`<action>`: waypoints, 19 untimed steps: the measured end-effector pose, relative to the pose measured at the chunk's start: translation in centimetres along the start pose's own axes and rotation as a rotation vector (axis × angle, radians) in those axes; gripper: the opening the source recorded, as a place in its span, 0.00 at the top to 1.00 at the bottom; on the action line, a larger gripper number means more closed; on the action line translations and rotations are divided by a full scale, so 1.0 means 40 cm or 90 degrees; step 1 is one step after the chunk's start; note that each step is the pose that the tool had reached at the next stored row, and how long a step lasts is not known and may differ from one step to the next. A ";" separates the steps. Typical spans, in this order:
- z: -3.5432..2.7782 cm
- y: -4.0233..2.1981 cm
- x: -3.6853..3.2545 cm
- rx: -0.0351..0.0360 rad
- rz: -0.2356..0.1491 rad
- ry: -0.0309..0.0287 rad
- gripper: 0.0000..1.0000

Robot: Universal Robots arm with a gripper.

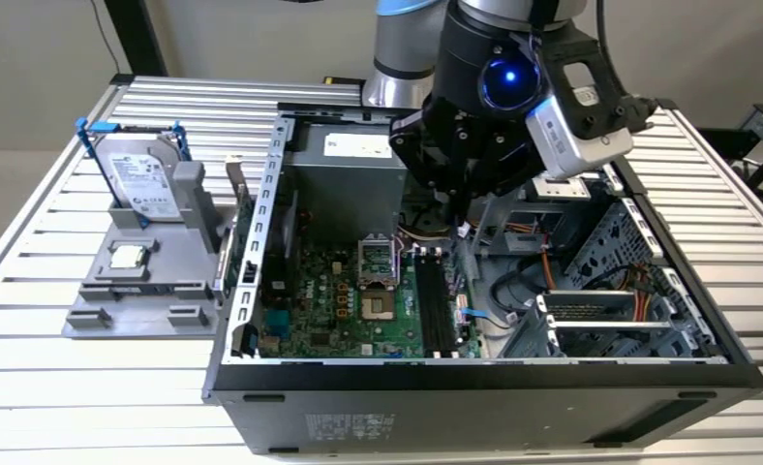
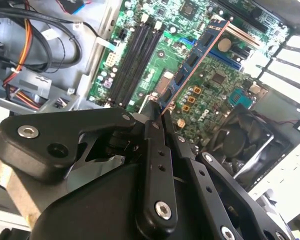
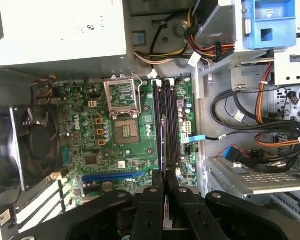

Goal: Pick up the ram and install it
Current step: 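Insert the ram into the slot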

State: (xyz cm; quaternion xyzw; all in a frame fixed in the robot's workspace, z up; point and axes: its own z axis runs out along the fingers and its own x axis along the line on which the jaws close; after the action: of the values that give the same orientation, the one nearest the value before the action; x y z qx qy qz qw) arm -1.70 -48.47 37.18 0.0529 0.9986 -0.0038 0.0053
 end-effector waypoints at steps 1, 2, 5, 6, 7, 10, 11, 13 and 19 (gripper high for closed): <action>0.000 0.001 -0.006 0.0000 0.000 0.0002 1.00; 0.000 0.001 -0.011 0.0001 0.000 0.0002 1.00; 0.001 0.003 -0.025 -0.0002 0.000 0.0003 1.00; 0.001 0.003 -0.029 -0.0003 0.000 0.0003 1.00; 0.001 0.004 -0.035 -0.0003 0.000 0.0003 1.00; 0.001 0.005 -0.048 -0.0003 0.000 0.0004 1.00; 0.001 0.005 -0.049 -0.0003 0.000 0.0003 1.00; 0.002 0.005 -0.049 -0.0003 0.000 0.0004 1.00; 0.002 0.006 -0.053 -0.0003 0.000 0.0004 1.00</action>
State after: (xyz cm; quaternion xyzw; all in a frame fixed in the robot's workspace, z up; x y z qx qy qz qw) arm 0.42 -48.47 37.12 0.0530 0.9986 -0.0035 0.0051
